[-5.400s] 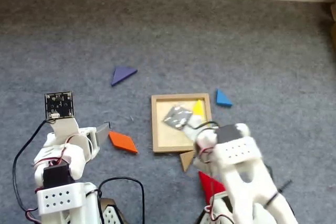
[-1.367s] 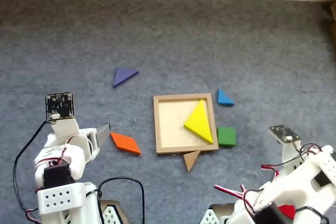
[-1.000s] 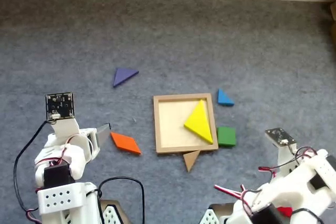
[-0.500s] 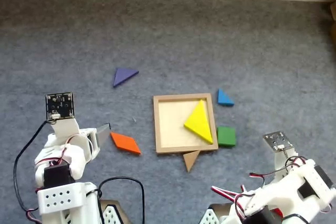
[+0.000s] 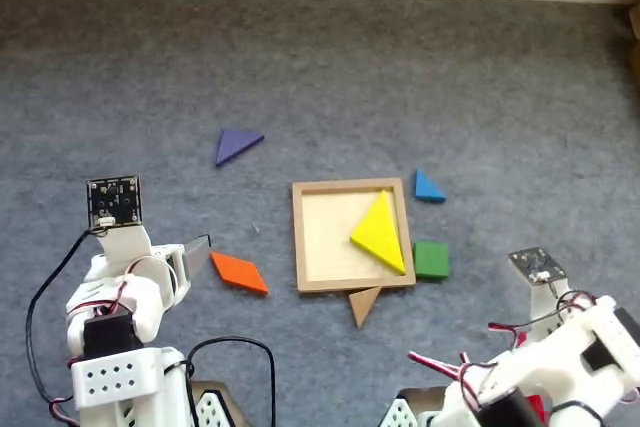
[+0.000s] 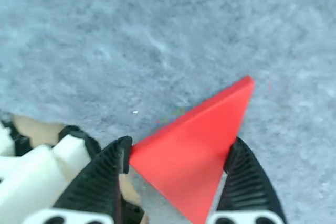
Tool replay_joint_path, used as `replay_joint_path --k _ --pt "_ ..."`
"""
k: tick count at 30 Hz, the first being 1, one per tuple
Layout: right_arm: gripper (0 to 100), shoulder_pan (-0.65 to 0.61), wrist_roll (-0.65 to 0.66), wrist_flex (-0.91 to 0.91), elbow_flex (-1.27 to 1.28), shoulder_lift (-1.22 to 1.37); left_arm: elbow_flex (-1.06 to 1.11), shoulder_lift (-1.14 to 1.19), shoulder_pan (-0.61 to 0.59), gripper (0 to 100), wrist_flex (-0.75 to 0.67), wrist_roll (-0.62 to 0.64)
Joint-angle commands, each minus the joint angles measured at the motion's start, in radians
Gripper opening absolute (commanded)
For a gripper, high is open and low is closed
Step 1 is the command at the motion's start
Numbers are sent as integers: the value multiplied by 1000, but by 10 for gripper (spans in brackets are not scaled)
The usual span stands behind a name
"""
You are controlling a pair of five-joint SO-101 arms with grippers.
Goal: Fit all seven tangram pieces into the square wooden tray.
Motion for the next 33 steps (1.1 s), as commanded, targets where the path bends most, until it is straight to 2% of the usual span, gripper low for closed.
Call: replay_joint_path --k 1,5,14,19,25,33 --pt "46 -38 5 142 -133 -12 -2 -8 -12 347 -15 -8" --pt "45 -94 -5 205 -206 -12 -2 -8 -12 347 -15 -8" --pt "45 -294 -239 203 -346 -12 -2 -8 -12 347 -15 -8" --pt "45 -440 -362 203 -444 -12 -2 -8 -12 347 -15 -8" --pt "45 -670 -419 200 -542 -12 -2 -8 -12 347 -15 -8" --pt "45 -938 -411 -56 -561 -1 -2 -8 -12 347 -15 -8"
